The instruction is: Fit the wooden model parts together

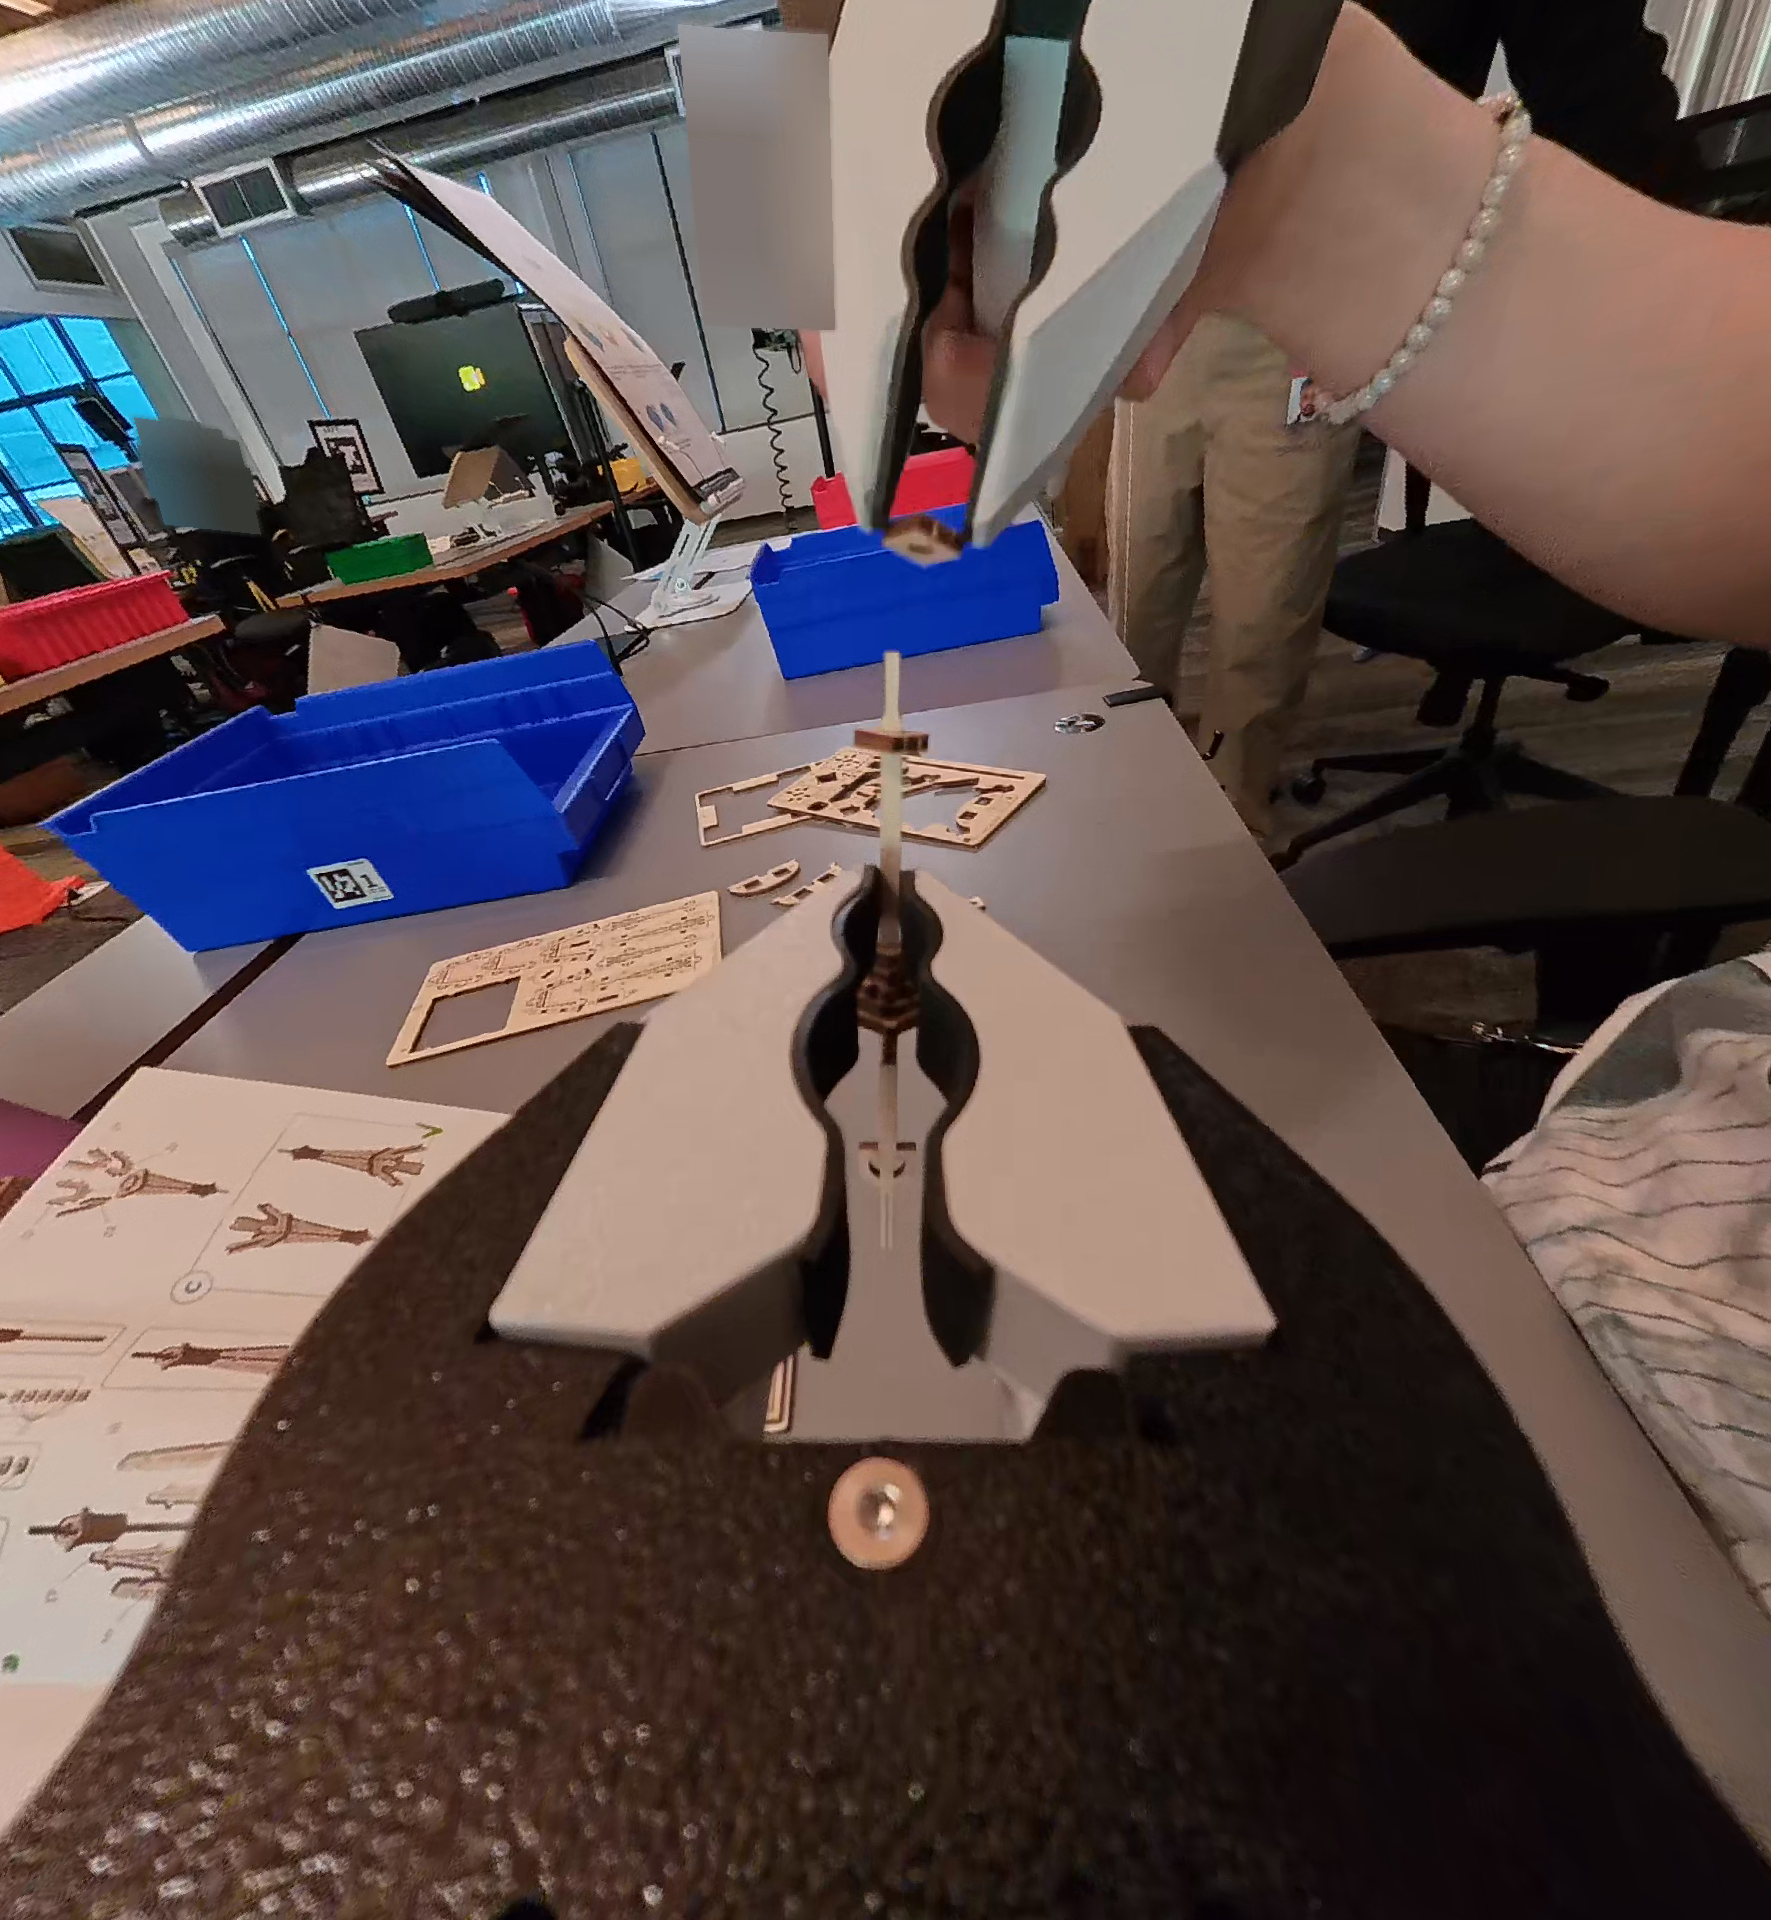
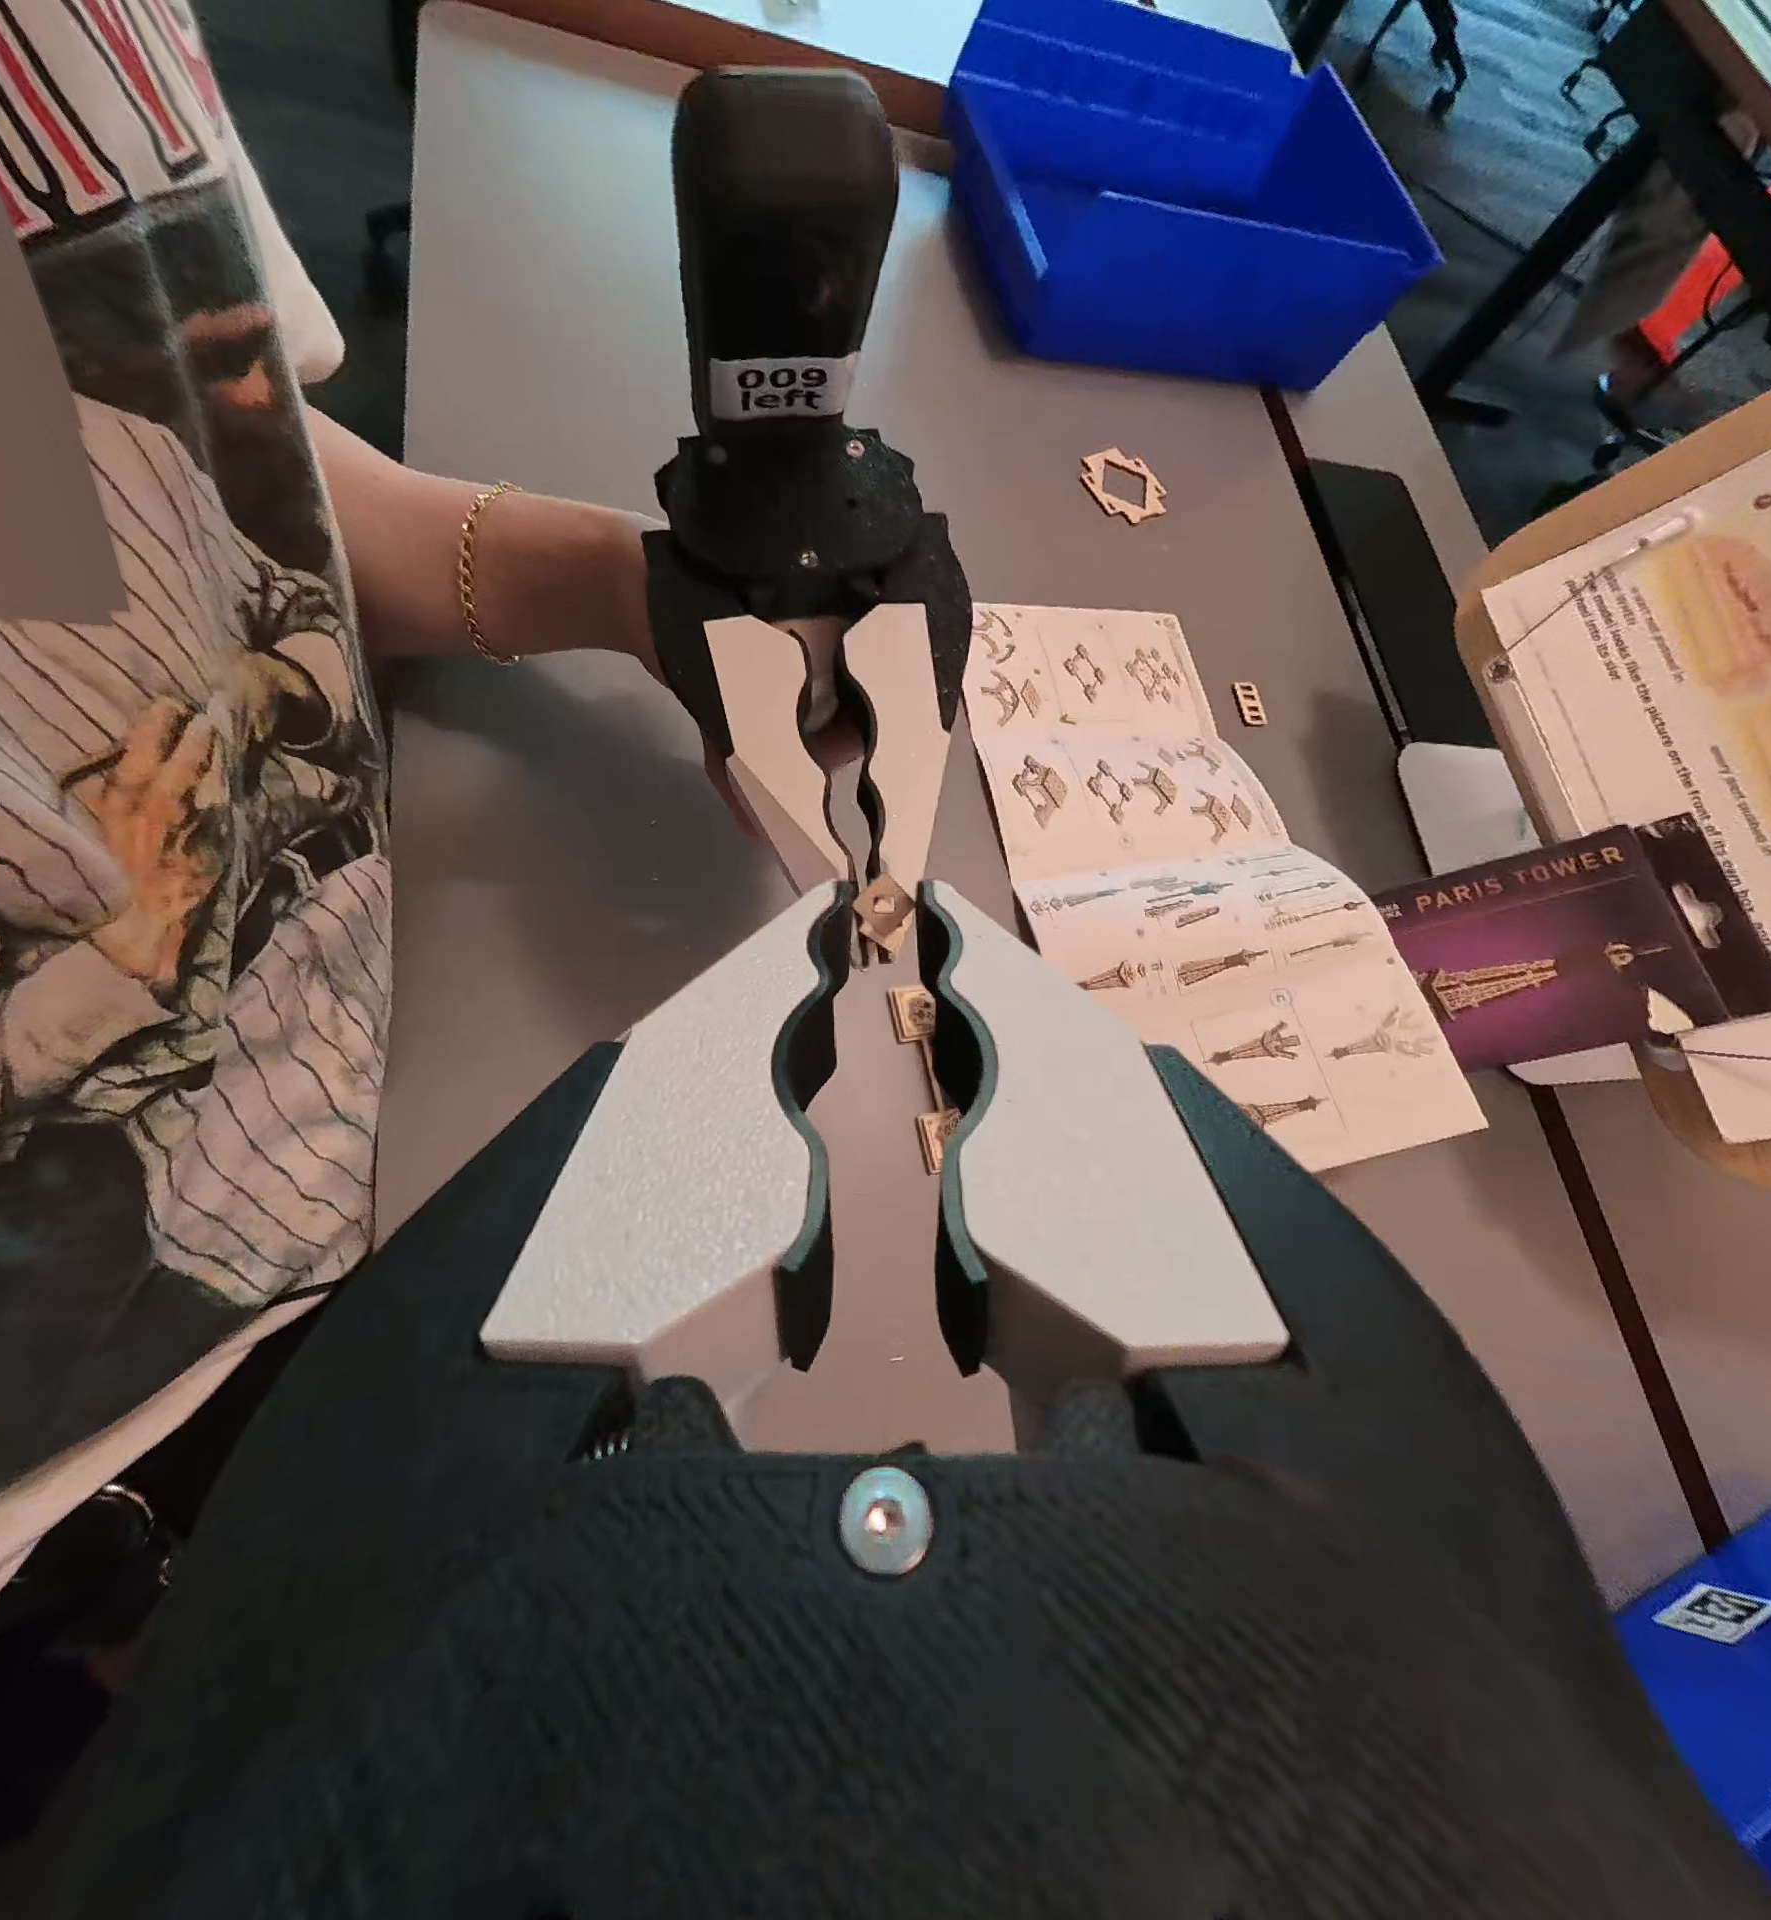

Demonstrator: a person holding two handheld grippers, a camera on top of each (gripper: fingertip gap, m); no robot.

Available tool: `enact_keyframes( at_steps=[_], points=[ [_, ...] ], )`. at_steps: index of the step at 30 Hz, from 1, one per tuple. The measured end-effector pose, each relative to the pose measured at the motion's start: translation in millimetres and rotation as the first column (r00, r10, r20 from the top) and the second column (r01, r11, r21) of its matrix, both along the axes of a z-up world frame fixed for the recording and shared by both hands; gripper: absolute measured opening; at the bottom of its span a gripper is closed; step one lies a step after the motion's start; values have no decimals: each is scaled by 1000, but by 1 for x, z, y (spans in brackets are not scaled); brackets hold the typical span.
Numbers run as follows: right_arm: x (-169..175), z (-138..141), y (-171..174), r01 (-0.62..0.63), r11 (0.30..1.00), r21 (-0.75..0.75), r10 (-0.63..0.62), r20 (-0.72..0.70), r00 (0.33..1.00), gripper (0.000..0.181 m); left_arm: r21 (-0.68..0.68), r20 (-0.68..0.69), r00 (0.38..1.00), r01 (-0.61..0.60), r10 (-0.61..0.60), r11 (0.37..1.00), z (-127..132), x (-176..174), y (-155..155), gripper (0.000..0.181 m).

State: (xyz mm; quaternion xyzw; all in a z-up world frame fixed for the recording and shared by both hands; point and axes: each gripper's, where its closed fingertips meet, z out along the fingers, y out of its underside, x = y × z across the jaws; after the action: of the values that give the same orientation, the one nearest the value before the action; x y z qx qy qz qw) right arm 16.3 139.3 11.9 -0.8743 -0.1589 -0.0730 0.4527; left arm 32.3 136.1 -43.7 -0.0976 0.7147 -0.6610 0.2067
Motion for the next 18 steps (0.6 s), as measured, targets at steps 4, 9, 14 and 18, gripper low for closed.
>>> enact_keyframes(
  at_steps=[4,9,14,18],
  points=[
    [2,-6,7,-4,1000,-19,4,4,1000,9,-15,6,1000,-5,5,1000,3,1,4,0],
    [5,-10,11,-7,999,-46,7,12,1000,10,-17,11,1000,-3,3,1000,4,0,4,0],
    [6,-14,11,-19,997,-70,20,17,1000,10,-18,7,1000,-3,4,1000,2,1,4,0],
    [9,-14,11,-20,998,-58,20,-1,1000,10,-25,3,1000,-7,7,1000,2,2,6,0]
  ],
)
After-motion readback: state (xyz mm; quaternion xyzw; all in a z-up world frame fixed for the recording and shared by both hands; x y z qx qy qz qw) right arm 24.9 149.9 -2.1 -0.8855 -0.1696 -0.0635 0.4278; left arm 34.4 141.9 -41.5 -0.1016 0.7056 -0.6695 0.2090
